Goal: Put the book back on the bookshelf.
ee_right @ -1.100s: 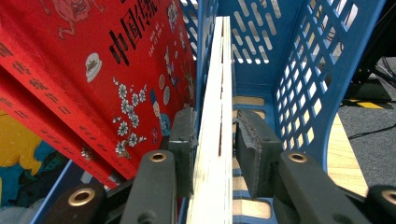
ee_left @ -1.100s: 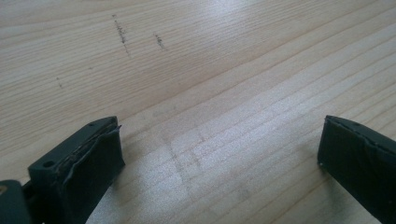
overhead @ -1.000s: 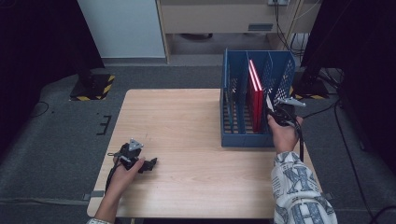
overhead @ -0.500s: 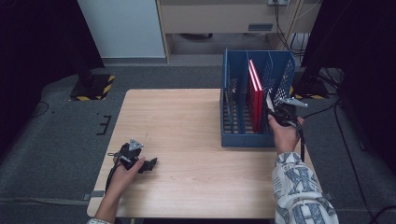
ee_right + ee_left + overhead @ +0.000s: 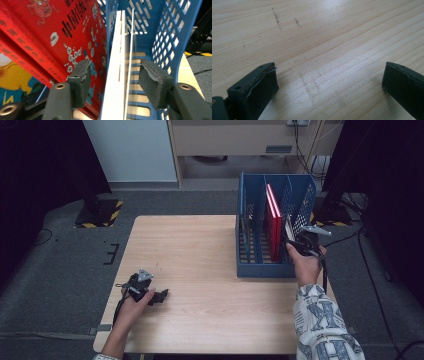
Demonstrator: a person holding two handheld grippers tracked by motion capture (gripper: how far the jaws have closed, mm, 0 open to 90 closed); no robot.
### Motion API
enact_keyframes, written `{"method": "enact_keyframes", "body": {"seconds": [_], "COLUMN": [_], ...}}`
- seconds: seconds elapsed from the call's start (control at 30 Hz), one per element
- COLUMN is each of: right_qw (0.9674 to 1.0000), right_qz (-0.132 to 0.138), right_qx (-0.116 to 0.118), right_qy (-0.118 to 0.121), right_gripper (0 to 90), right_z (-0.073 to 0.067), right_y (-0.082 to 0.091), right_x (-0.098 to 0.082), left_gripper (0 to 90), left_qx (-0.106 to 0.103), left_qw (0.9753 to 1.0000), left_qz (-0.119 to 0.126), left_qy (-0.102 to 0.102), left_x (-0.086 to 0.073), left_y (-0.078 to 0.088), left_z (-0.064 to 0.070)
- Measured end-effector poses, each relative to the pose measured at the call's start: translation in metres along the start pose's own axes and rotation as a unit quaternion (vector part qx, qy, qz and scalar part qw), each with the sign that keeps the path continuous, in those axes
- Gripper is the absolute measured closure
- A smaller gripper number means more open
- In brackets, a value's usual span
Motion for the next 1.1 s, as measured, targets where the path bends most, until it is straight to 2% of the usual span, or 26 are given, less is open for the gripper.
{"method": "enact_keyframes", "body": {"seconds": [0.5,0.57,0.67,0.87,1.1], "right_qw": [0.9996,0.9994,0.9993,0.9983,0.9969], "right_qz": [0.018,0.021,0.027,0.038,0.05], "right_qx": [0.024,0.029,0.024,0.038,0.052], "right_qy": [0.0,0.003,0.012,0.021,0.032], "right_gripper": [18.5,18.1,15.4,10.5,9.7], "right_z": [-0.001,-0.002,-0.002,-0.004,-0.01], "right_y": [0.009,0.011,0.014,0.026,0.042], "right_x": [0.004,0.005,0.006,0.009,0.013], "left_gripper": [0.0,0.0,0.0,0.0,0.0], "left_qx": [0.0,0.0,0.0,0.0,0.0], "left_qw": [1.0,1.0,1.0,1.0,1.0], "left_qz": [0.001,0.001,0.001,0.0,0.001], "left_qy": [0.001,0.001,0.001,0.0,0.001], "left_x": [0.0,0.0,0.0,0.0,0.0], "left_y": [0.0,0.0,0.0,0.0,0.0], "left_z": [0.0,0.0,0.0,0.0,0.0]}}
Point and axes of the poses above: each handheld gripper's, and its own axes: y roughly backward along the jaws, x roughly out of its top, z roughly to its right, the point moved 5 cm from there along -y, roughly forward along the jaws, and after that the axes turned 4 degrees about x, right-handed, at the moved point
